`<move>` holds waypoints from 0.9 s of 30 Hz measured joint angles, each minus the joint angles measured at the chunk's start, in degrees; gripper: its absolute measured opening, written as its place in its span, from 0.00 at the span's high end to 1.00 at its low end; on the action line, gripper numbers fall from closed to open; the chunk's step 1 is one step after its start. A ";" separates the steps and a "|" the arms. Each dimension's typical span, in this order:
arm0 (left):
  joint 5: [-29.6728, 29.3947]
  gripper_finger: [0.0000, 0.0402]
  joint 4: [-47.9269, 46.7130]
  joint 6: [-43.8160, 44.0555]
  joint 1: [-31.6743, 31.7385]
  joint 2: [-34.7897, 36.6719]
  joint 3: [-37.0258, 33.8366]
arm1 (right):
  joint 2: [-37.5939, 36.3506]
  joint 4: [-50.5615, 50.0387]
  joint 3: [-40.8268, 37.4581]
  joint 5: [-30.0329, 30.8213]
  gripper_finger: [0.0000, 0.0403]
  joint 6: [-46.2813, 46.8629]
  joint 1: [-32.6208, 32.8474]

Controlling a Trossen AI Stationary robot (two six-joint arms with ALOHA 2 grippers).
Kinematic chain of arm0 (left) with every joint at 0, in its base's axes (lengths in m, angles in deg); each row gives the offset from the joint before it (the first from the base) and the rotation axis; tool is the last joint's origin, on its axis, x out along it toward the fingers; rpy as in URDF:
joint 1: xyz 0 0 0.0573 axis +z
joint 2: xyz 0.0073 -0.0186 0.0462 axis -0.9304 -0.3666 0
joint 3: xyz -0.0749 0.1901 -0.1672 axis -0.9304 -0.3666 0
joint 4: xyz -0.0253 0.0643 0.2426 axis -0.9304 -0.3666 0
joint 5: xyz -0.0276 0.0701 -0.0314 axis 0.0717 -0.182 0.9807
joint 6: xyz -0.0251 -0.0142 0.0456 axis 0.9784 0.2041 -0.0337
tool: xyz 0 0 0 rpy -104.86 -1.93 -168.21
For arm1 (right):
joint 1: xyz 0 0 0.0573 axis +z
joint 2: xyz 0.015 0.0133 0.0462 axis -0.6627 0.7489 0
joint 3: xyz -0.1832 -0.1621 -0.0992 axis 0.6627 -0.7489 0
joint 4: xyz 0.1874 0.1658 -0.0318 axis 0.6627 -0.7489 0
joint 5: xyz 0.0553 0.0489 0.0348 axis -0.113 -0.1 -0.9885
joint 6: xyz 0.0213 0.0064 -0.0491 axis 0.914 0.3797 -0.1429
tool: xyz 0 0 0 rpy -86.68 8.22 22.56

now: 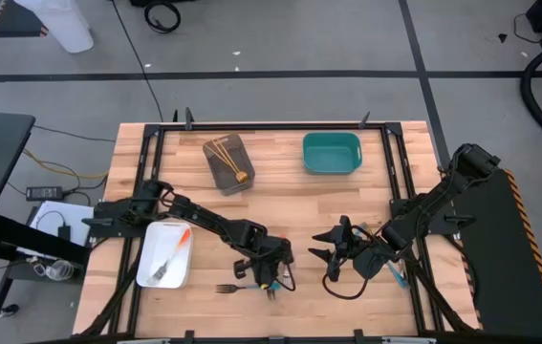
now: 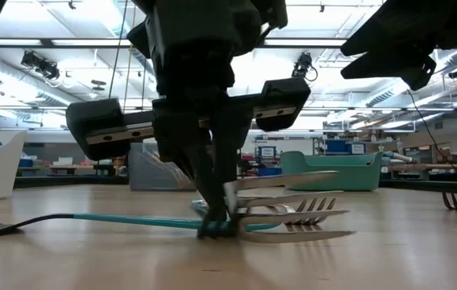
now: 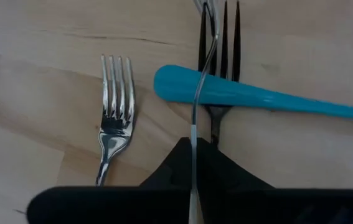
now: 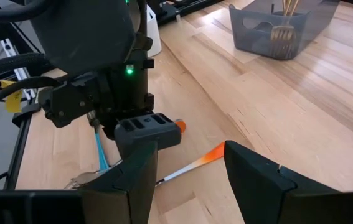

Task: Sort silverware by color (type)
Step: Put the orange fork into the white bin

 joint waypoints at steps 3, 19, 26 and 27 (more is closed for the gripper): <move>-1.93 0.97 -0.33 -1.64 -0.40 0.17 0.00 | 0.00 -0.02 0.00 -0.01 0.51 -0.02 0.00; -15.09 0.97 -4.53 4.65 -1.63 7.17 0.15 | 0.00 0.39 -0.02 -0.38 0.51 -1.96 0.00; -22.01 0.97 -11.07 5.07 -4.21 10.27 0.17 | 0.00 1.52 -0.07 -0.14 0.51 -7.96 -0.57; -23.18 0.97 -12.10 5.54 -4.74 10.56 0.17 | 0.00 2.53 -0.04 -0.15 0.51 -8.80 -0.92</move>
